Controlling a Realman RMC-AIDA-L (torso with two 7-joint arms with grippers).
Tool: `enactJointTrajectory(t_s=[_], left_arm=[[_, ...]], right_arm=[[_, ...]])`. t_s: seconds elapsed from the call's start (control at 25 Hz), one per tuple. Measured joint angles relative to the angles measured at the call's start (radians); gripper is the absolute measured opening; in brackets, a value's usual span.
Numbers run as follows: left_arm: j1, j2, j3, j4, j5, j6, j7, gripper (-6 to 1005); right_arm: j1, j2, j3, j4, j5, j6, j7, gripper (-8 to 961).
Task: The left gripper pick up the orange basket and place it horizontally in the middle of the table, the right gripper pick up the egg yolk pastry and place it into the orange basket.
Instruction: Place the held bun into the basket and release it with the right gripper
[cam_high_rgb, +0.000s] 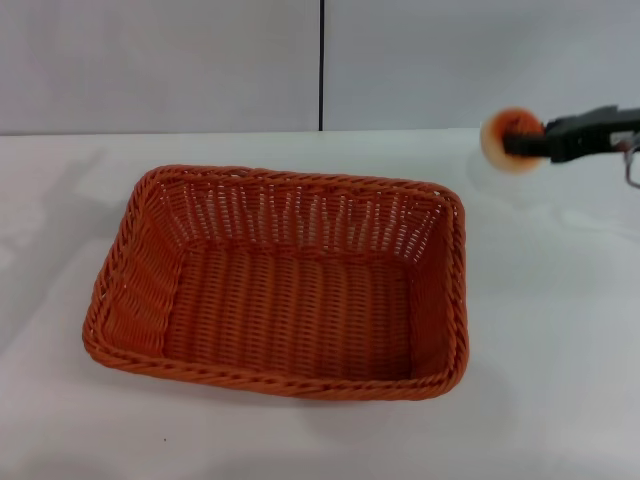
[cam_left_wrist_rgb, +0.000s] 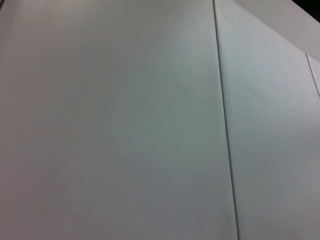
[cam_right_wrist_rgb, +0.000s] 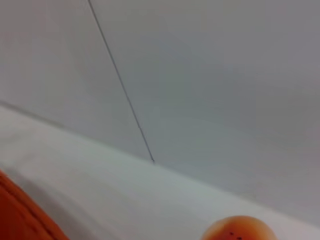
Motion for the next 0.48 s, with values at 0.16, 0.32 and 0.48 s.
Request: enactJointTrajectory(t_s=[0.16, 0.32, 0.48], left_arm=[[0.000, -0.002, 0.001, -0.002, 0.000, 0.002, 0.000, 695], [0.000, -0.002, 0.001, -0.010, 0.000, 0.004, 0.001, 694], [-0.005, -0.002, 0.002, -0.015, 0.000, 0.005, 0.002, 694]], right_arm=[[-0.038, 0.004, 0.088, -0.057, 0.153, -0.092, -0.084, 300], [-0.080, 0.007, 0.139, -0.087, 0.387, -0.228, -0.215, 276], [-0.086, 0.007, 0.111, -0.081, 0.523, -0.383, -0.322, 240]])
